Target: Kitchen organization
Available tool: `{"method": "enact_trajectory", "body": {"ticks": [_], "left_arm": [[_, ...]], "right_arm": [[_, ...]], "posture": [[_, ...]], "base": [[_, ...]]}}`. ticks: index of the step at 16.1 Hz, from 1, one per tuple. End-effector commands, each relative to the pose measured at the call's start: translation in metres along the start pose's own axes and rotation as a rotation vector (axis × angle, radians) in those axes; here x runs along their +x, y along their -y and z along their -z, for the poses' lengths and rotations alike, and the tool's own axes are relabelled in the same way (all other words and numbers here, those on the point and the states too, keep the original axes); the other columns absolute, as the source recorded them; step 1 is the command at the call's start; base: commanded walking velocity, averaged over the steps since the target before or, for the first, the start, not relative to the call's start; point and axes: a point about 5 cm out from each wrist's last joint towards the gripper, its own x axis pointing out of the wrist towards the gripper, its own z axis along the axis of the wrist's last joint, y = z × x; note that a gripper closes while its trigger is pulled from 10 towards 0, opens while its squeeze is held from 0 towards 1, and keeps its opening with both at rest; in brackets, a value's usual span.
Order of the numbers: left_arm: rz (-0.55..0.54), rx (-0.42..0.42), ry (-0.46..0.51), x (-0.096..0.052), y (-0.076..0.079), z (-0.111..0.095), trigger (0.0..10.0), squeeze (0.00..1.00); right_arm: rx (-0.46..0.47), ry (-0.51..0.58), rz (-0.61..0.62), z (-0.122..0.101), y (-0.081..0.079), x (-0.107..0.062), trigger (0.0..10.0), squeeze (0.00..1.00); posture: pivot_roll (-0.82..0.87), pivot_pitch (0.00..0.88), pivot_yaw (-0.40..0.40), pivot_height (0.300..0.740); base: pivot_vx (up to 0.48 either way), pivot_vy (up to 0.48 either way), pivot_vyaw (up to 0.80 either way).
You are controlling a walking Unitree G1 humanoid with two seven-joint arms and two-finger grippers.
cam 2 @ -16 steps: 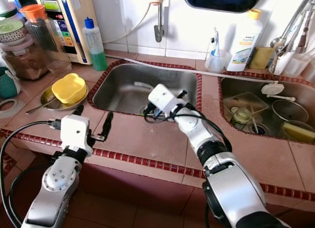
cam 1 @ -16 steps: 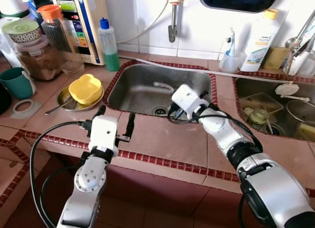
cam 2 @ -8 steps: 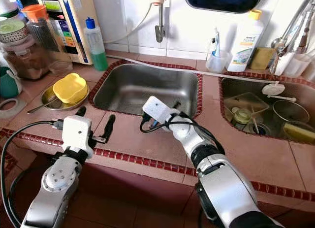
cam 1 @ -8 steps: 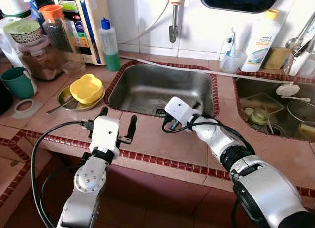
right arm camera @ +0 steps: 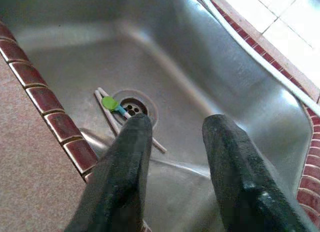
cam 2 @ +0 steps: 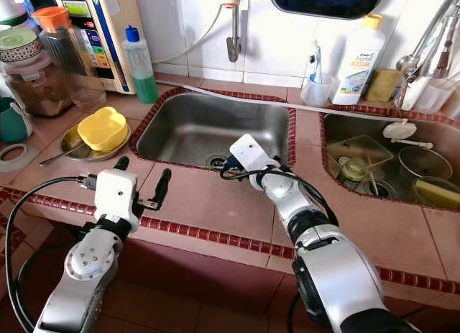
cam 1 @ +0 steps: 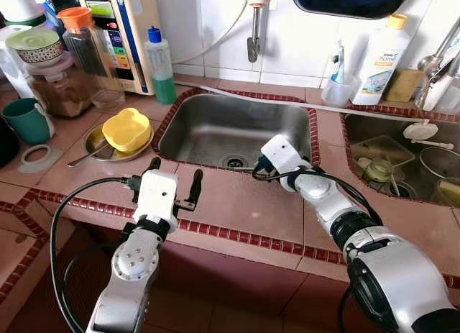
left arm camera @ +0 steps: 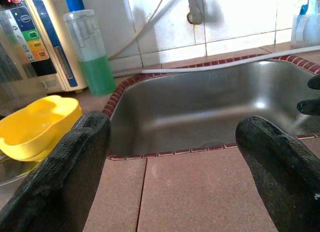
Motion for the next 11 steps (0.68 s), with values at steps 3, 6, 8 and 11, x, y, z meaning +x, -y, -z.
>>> {"method": "enact_trajectory", "body": {"ticks": [3,6,8,11], "left_arm": [[-0.009,0.012,0.002,0.002,0.000,-0.002,10.0,1.00],[-0.092,0.018,-0.018,0.005,-0.008,0.000,10.0,1.00],[-0.146,0.032,-0.029,0.008,-0.017,0.002,10.0,1.00],[-0.216,0.035,-0.012,0.014,-0.031,0.000,10.0,1.00]], "right_arm": [[0.066,0.041,0.033,-0.011,0.010,0.001,10.0,1.00],[0.220,0.156,0.058,-0.031,0.020,0.002,10.0,1.00],[0.323,0.234,0.064,-0.038,0.026,0.001,10.0,1.00],[0.448,0.338,0.059,-0.042,0.029,-0.004,10.0,1.00]], "posture": [[0.17,0.014,0.013,0.740],[0.16,0.015,0.008,0.740],[0.13,0.015,0.008,0.740],[0.10,0.015,0.006,0.740]], "base": [[0.000,0.000,0.00],[0.000,0.000,0.00],[0.000,0.000,0.00],[0.000,0.000,0.00]]}}
